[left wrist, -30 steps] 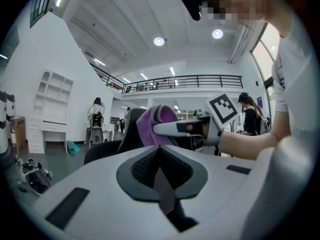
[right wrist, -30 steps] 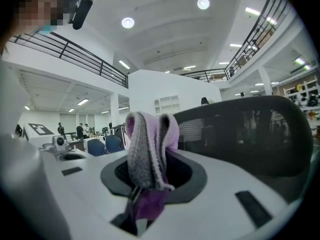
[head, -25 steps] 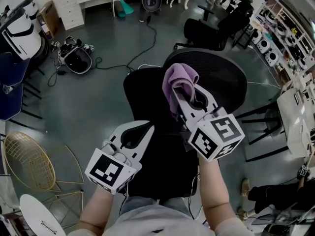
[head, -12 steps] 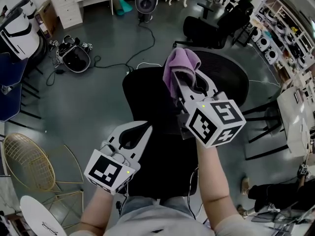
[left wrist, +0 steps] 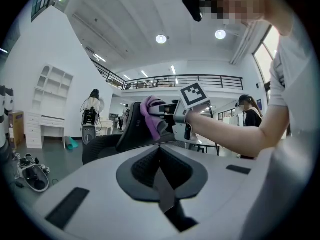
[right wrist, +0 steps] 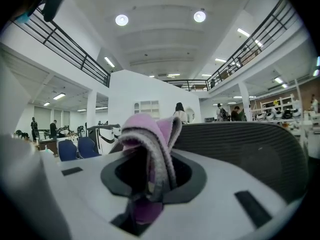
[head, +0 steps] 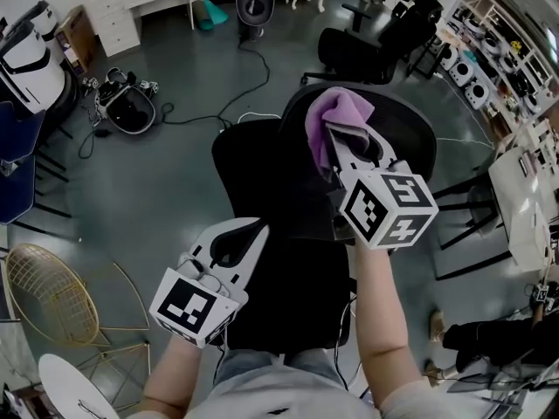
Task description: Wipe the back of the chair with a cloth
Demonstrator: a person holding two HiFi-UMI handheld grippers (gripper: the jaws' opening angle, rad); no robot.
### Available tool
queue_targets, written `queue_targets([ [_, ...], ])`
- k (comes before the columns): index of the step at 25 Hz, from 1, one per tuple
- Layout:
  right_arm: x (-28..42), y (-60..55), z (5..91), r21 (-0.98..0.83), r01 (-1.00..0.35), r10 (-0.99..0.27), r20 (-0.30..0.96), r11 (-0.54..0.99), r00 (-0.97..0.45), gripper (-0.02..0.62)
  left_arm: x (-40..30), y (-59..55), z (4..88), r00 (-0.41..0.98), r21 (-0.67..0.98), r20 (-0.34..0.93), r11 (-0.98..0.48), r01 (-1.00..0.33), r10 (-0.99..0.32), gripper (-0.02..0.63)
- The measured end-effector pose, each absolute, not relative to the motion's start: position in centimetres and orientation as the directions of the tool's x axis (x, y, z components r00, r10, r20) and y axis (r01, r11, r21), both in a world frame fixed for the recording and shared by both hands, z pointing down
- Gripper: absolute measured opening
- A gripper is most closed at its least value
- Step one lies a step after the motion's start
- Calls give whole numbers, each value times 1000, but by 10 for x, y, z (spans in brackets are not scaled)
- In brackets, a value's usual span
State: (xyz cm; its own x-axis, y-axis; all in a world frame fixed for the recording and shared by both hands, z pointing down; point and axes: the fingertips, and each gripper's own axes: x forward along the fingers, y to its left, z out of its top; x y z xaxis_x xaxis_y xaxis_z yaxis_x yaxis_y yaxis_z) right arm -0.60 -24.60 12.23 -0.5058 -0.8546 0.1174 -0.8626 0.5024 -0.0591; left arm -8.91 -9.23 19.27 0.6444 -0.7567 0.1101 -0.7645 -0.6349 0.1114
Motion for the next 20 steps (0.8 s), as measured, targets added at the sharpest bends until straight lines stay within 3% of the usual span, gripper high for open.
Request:
queue_targets([
  [20, 118, -251, 128, -35, -967, -959, 127, 251, -253, 103, -52, -97, 194, 703, 120, 108, -693, -711, -702, 12],
])
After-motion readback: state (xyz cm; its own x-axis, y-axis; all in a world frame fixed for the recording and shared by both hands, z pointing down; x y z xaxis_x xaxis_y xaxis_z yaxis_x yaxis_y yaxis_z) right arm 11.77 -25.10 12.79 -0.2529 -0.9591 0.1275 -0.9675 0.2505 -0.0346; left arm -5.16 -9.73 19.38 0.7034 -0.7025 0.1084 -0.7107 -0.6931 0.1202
